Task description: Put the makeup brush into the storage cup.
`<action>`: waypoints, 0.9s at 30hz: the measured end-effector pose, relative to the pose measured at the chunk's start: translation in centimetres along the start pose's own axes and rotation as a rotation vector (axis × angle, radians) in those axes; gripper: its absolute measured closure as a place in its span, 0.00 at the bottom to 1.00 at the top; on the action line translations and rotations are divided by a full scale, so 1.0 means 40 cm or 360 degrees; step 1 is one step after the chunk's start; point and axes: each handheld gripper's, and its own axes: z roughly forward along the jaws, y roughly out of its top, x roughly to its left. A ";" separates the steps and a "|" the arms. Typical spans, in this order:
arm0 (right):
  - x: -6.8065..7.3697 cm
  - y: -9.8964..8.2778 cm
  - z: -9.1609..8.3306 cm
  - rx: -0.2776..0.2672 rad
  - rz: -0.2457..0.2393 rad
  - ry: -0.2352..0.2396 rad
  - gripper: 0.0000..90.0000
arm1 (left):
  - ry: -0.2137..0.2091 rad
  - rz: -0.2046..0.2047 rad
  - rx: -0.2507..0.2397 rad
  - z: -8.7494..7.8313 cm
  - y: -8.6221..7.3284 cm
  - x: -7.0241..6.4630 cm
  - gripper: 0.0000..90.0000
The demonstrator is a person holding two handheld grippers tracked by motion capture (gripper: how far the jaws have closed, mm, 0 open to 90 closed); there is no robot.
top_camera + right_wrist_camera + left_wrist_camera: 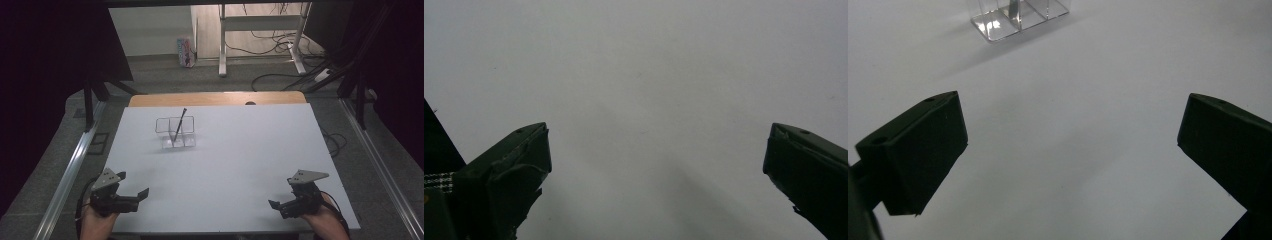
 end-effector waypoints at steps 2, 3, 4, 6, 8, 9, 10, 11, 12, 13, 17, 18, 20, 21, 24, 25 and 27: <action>0.000 0.000 0.000 0.0000 0.0000 -0.0001 0.00 | 0.0005 -0.0001 0.0003 -0.004 -0.004 0.002 0.00; 0.000 0.000 0.000 0.0001 0.0003 0.0000 0.00 | 0.0008 -0.0002 0.0004 -0.006 -0.006 0.003 0.00; 0.000 0.000 0.000 0.0001 0.0004 0.0000 0.00 | 0.0010 -0.0004 0.0007 -0.008 -0.009 0.004 0.00; 0.000 0.000 0.000 0.0001 0.0003 0.0001 0.00 | 0.0020 -0.0008 0.0006 -0.012 -0.014 0.006 0.00; 0.000 0.000 0.000 0.0001 0.0004 0.0000 0.00 | 0.0023 -0.0011 0.0008 -0.016 -0.018 0.008 0.00; 0.000 0.000 0.000 0.0001 0.0004 0.0000 0.00 | 0.0026 -0.0014 0.0007 -0.017 -0.020 0.008 0.00; 0.000 0.000 0.000 0.0001 0.0003 0.0000 0.00 | 0.0031 -0.0014 0.0010 -0.019 -0.023 0.009 0.00; 0.000 0.000 0.000 0.0001 0.0004 0.0000 0.00 | 0.0033 -0.0011 0.0014 -0.020 -0.025 0.010 0.00; 0.000 0.000 0.000 0.0002 0.0004 -0.0001 0.00 | 0.0039 -0.0013 0.0015 -0.022 -0.027 0.011 0.00; 0.000 0.000 0.000 0.0001 0.0004 -0.0001 0.00 | 0.0046 -0.0009 0.0023 -0.024 -0.029 0.012 0.00; 0.000 0.000 0.000 0.0002 0.0004 0.0000 0.00 | 0.0062 -0.0017 0.0025 -0.032 -0.038 0.017 0.00; 0.000 0.000 0.000 0.0002 0.0004 0.0000 0.00 | 0.0067 -0.0022 0.0023 -0.035 -0.041 0.018 0.00; 0.000 0.000 0.000 0.0001 0.0005 0.0002 0.00 | 0.0069 -0.0027 0.0024 -0.037 -0.044 0.020 0.00; -0.001 0.000 0.000 0.0000 0.0005 0.0002 0.00 | 0.0075 -0.0032 0.0028 -0.039 -0.048 0.023 0.00; -0.001 0.000 0.000 0.0000 0.0005 0.0002 0.00 | 0.0087 -0.0034 0.0030 -0.044 -0.054 0.026 0.00; 0.000 0.000 0.000 0.0001 0.0006 0.0001 0.00 | 0.0091 -0.0036 0.0033 -0.046 -0.055 0.027 0.00; -0.001 0.000 0.000 -0.0001 0.0006 0.0001 0.00 | 0.0098 -0.0041 0.0035 -0.050 -0.059 0.030 0.00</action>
